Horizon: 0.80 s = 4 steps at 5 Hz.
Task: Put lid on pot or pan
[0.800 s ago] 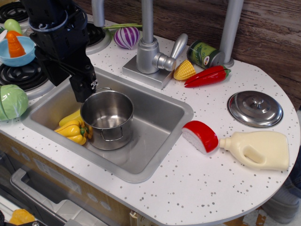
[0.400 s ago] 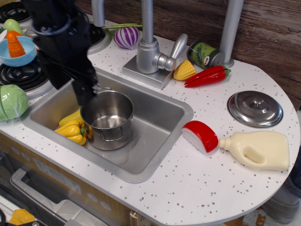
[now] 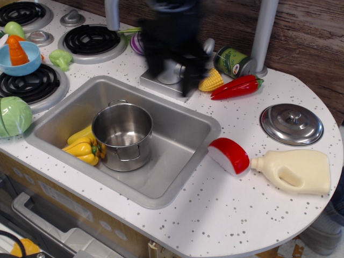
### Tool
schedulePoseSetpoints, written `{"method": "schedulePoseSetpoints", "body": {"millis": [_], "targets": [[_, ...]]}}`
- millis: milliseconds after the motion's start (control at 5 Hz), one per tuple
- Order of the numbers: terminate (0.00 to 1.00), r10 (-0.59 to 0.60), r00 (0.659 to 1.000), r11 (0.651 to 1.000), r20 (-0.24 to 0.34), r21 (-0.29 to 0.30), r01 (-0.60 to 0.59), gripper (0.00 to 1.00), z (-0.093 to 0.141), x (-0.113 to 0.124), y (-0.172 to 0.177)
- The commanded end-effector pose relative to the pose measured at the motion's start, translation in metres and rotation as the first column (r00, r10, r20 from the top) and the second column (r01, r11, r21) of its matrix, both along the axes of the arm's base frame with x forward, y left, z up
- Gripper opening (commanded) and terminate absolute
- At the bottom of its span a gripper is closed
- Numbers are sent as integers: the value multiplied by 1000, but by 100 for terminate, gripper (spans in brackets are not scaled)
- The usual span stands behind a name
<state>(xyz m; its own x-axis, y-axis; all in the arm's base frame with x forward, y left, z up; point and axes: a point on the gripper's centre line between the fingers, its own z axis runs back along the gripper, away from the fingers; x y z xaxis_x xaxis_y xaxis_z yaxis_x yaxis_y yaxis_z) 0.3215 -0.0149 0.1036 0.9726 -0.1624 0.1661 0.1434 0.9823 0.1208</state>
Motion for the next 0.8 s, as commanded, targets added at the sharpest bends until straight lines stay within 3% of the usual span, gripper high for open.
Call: {"method": "schedulePoseSetpoints", "body": {"millis": [0,200,600], "targets": [[0,35,996,999,88,32,-38,100,-4,53,-60],[0,26,995,998,100,48,-31,100,-21,74,-79],[0,34,994,999,108,-21,-32,100,-40,99,-96]]}}
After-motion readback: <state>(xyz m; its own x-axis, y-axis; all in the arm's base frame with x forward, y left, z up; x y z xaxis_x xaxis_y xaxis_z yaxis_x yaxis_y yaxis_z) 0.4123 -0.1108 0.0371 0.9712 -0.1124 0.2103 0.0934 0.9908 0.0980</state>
